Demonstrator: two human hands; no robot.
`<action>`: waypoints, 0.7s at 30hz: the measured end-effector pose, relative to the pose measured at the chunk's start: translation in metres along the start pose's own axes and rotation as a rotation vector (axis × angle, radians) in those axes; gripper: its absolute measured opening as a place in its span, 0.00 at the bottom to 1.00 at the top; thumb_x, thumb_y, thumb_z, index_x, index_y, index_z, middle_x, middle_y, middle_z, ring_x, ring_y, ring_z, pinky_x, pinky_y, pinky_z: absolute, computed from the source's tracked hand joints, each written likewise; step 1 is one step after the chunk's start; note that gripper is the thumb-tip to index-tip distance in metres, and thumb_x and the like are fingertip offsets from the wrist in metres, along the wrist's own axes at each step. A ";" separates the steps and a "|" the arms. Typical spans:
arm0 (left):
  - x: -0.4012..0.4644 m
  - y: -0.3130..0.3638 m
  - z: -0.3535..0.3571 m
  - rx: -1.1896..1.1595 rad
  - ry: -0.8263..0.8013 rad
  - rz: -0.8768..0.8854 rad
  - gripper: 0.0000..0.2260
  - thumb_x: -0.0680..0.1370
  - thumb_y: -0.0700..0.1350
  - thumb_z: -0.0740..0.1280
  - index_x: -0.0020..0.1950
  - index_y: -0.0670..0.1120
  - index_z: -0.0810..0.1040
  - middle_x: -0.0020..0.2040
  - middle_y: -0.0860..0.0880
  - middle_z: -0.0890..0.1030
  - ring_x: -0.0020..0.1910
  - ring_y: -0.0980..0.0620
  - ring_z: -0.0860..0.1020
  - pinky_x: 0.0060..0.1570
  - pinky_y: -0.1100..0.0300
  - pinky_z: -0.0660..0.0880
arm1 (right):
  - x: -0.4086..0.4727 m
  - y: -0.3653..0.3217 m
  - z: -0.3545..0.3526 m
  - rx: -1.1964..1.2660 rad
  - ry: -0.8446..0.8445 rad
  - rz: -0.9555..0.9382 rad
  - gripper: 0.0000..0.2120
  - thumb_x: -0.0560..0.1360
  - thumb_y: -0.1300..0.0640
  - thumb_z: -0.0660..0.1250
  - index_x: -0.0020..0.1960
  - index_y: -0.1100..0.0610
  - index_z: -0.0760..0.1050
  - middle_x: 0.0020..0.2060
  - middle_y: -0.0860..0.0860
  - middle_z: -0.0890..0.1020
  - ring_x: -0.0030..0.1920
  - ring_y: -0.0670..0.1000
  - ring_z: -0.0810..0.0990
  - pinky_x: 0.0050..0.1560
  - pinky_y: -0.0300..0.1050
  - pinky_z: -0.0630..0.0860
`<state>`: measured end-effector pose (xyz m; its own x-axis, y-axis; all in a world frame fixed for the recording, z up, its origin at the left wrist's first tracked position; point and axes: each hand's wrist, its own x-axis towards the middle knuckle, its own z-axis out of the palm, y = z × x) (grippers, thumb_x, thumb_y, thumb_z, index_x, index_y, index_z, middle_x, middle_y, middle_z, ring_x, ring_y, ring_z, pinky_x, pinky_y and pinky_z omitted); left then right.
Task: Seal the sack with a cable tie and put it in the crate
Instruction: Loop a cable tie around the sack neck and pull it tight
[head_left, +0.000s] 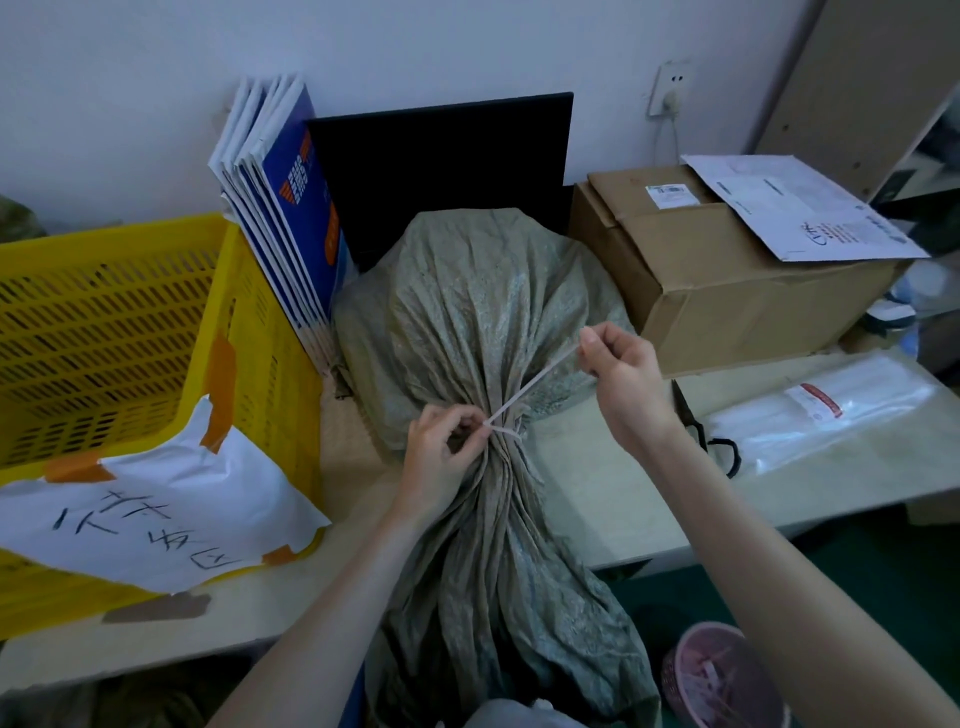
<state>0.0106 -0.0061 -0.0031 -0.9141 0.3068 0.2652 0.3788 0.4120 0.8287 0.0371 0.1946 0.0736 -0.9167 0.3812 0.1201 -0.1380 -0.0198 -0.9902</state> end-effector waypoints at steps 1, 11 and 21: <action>-0.002 0.000 0.000 -0.001 -0.001 0.001 0.06 0.75 0.46 0.69 0.46 0.59 0.78 0.43 0.59 0.73 0.47 0.52 0.74 0.55 0.41 0.71 | 0.002 0.001 -0.002 0.029 0.005 0.004 0.16 0.81 0.62 0.57 0.34 0.56 0.68 0.29 0.49 0.64 0.30 0.45 0.63 0.37 0.36 0.62; 0.003 -0.012 -0.006 0.069 -0.058 0.039 0.04 0.77 0.46 0.68 0.50 0.51 0.80 0.43 0.63 0.75 0.47 0.56 0.72 0.53 0.46 0.71 | 0.019 0.017 -0.028 0.352 0.096 0.060 0.17 0.81 0.63 0.54 0.34 0.57 0.66 0.23 0.43 0.70 0.28 0.44 0.64 0.36 0.39 0.61; 0.008 0.000 0.002 0.132 -0.122 0.089 0.04 0.77 0.42 0.68 0.49 0.43 0.79 0.42 0.53 0.75 0.43 0.56 0.74 0.43 0.66 0.70 | -0.023 0.031 -0.005 -0.242 -0.045 0.120 0.20 0.78 0.45 0.59 0.36 0.58 0.67 0.29 0.52 0.67 0.29 0.47 0.65 0.34 0.38 0.65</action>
<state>0.0037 -0.0023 -0.0024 -0.8546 0.4458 0.2663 0.4806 0.4847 0.7308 0.0555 0.1904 0.0398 -0.9374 0.3482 -0.0019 0.0620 0.1613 -0.9850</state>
